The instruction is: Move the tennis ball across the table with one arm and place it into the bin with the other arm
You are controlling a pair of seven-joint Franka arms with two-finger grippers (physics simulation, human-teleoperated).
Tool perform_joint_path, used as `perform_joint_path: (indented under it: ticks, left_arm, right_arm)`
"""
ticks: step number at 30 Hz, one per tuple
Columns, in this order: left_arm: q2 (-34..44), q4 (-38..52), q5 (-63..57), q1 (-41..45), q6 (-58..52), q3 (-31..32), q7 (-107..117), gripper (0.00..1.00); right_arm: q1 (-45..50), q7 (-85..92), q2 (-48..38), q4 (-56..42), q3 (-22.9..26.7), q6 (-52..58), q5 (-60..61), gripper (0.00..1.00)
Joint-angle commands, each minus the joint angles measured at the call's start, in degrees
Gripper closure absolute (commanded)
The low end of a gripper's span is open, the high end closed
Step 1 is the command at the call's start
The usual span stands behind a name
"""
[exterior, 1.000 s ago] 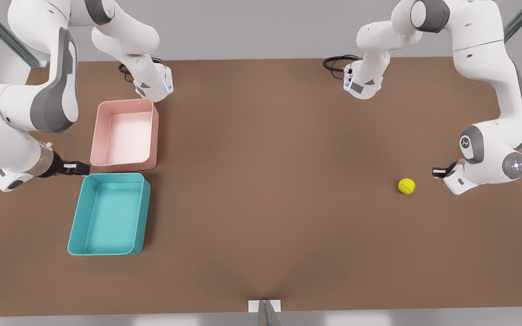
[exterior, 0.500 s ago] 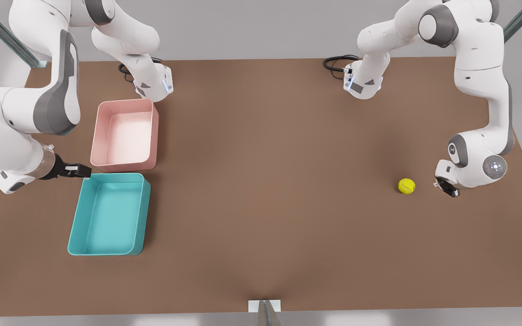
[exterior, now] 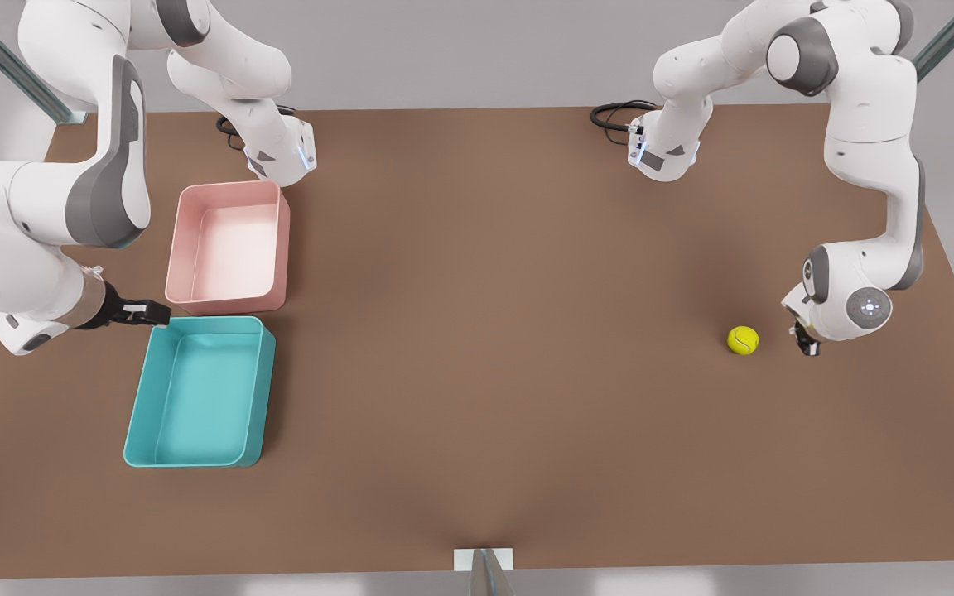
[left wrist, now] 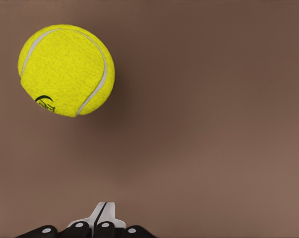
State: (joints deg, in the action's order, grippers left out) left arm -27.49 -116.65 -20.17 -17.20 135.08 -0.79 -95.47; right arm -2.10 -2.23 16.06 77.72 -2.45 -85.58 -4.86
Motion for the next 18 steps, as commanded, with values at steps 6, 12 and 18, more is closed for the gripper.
perform_joint_path:
  ticks: [6, 12, 18]
  left_arm:
    - [0.07, -0.15, 4.61, 0.50, 1.24, 0.00, -8.94, 0.79]
    - [-0.46, -0.07, 4.53, 1.02, 1.86, 0.00, -20.64, 0.79]
    - [-1.34, -0.15, 4.96, 4.10, 1.94, 0.00, -9.13, 0.79]
  right_arm:
    - [0.00, -0.14, -0.07, -0.03, -0.01, 0.06, 0.02, 0.00]
    - [0.08, -0.14, 0.02, -0.03, -0.01, 0.06, 0.02, 0.00]
    - [0.08, -0.14, 0.02, 0.06, -0.09, 0.06, -0.07, 0.00]
